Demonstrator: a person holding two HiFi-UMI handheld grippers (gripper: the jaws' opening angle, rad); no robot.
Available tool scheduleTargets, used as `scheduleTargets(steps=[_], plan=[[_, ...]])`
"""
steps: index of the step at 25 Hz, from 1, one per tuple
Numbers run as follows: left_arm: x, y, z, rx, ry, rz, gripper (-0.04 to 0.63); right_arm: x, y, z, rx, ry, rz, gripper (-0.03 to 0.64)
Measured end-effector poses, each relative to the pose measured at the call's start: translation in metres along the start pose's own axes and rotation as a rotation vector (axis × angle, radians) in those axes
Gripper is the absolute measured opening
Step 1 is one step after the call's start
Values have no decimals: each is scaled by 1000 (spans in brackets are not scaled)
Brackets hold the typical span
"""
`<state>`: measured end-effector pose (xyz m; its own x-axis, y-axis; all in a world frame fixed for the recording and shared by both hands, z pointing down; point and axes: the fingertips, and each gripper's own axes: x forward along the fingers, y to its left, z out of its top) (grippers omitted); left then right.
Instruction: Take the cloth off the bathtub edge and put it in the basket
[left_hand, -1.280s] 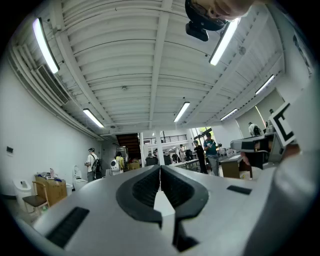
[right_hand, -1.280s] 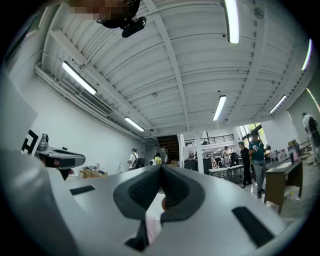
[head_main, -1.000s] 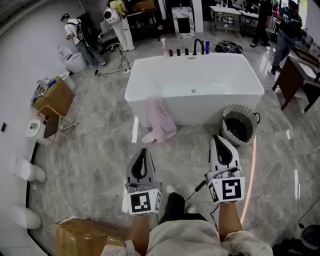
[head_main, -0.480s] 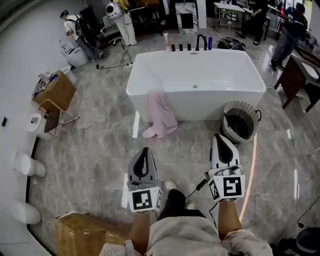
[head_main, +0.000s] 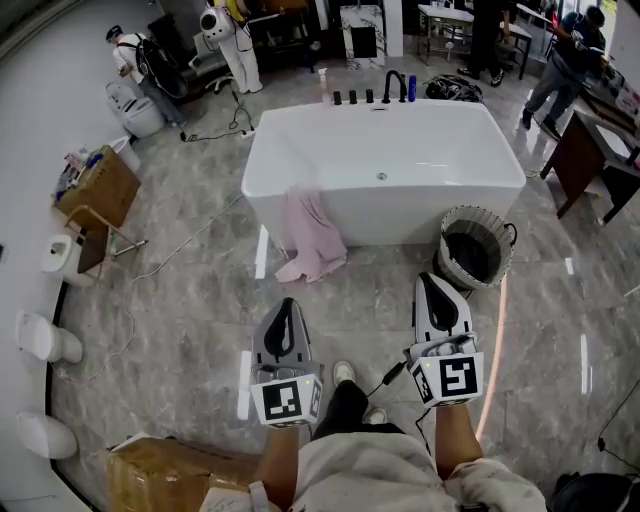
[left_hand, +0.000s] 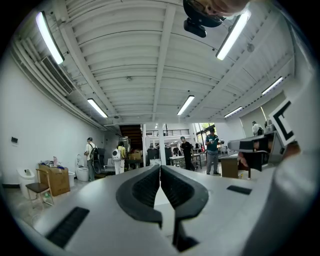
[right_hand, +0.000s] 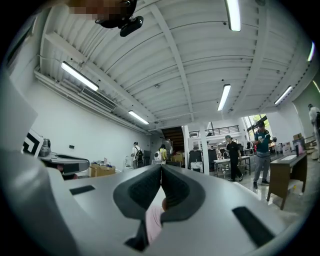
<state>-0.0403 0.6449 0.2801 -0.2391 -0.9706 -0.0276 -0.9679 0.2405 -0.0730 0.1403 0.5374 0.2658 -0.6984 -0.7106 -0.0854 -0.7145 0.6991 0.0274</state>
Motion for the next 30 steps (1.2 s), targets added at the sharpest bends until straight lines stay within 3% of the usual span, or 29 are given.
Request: scheduleTargets(steps=[15, 30], plan=[[102, 61, -20, -62, 13, 0, 6, 123, 14, -21, -37, 52, 43, -11], [191, 143, 37, -17, -125, -28, 6, 231, 28, 37, -81, -61, -9, -11]])
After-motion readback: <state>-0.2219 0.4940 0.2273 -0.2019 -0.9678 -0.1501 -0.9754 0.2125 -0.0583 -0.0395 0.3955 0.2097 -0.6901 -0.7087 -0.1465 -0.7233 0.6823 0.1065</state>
